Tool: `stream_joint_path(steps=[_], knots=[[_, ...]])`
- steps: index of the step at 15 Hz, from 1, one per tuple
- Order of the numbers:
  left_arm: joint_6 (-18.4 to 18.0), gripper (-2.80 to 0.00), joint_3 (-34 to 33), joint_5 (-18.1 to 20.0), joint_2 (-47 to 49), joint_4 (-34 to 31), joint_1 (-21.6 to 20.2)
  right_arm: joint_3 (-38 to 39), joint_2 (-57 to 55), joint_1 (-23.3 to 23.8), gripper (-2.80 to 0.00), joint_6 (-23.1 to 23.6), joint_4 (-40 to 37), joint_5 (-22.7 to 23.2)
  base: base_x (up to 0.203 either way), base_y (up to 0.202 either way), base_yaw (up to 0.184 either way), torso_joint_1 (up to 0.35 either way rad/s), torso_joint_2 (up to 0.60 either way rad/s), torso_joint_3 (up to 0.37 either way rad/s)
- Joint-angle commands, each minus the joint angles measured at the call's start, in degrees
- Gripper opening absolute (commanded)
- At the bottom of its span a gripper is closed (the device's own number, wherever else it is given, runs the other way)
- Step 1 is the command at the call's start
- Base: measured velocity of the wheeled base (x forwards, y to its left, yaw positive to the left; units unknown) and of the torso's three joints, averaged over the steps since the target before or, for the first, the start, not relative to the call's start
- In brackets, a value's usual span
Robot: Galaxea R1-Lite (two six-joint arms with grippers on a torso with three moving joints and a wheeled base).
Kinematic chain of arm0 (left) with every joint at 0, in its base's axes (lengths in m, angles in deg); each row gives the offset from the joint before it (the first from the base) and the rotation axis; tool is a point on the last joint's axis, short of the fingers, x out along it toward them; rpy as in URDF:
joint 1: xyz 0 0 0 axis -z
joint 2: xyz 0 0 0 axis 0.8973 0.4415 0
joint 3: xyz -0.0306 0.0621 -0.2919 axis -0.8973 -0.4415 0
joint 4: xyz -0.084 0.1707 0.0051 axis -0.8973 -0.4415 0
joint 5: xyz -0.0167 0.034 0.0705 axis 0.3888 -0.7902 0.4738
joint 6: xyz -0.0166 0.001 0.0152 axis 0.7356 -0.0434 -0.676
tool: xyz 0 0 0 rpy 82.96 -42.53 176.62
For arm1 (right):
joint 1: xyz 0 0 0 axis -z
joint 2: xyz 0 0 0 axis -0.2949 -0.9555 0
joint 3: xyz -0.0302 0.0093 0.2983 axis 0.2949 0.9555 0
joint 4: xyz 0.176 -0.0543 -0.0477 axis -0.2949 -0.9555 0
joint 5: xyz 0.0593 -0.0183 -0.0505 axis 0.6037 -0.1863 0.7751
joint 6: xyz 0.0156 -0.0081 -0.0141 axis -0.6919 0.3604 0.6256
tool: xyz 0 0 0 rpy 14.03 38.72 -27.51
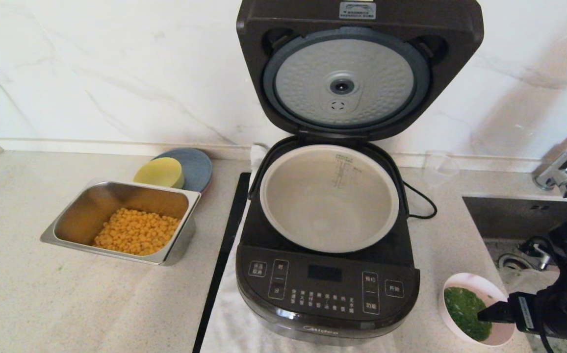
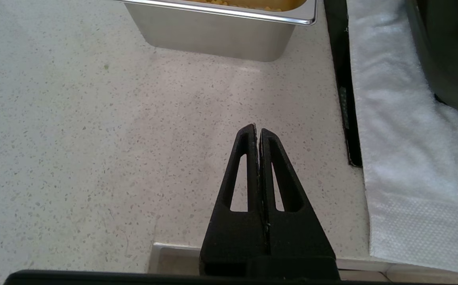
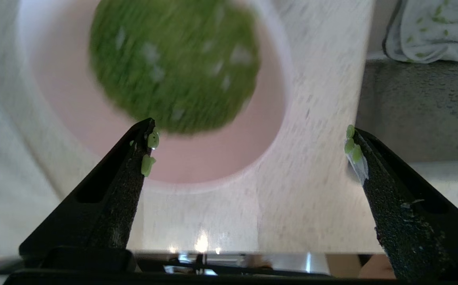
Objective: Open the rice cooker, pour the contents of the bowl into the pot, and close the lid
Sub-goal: Fill a bowl with water from the tap
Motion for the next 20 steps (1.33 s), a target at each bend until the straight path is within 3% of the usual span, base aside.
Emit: stream_joint_path(steps=[1, 5, 13, 17, 18, 20], knots=[[0.0, -2.80, 0.0, 0.0, 0.0, 0.0, 0.0, -2.3, -5.8, 2.3, 0.00, -0.3, 0.1, 0.3, 0.000, 0.000, 0.000, 0.000, 0.00, 0.000], [0.0, -2.80, 0.0, 0.0, 0.0, 0.0, 0.0, -3.8, -7.9, 5.9, 0.00, -0.3, 0.2, 0.6, 0.000, 0.000, 0.000, 0.000, 0.00, 0.000], [0.0, -2.80, 0.0, 0.0, 0.0, 0.0, 0.0, -4.2, -9.8, 7.3, 0.00, -0.2, 0.5, 0.6, 0.000, 0.000, 0.000, 0.000, 0.00, 0.000], [0.0, -2.80, 0.0, 0.0, -0.1, 0.0, 0.0, -2.1, -9.8, 7.4, 0.00, 0.1, 5.0, 0.5, 0.000, 0.000, 0.000, 0.000, 0.00, 0.000], [0.0, -2.80, 0.0, 0.0, 0.0, 0.0, 0.0, -1.5, -9.9, 7.4, -2.80, 0.2, 5.2, 0.5, 0.000, 0.000, 0.000, 0.000, 0.00, 0.000], [0.0, -2.80, 0.0, 0.0, 0.0, 0.0, 0.0, -1.6, -10.3, 7.3, -2.80, 0.2, 5.2, 0.3, 0.000, 0.000, 0.000, 0.000, 0.00, 0.000]])
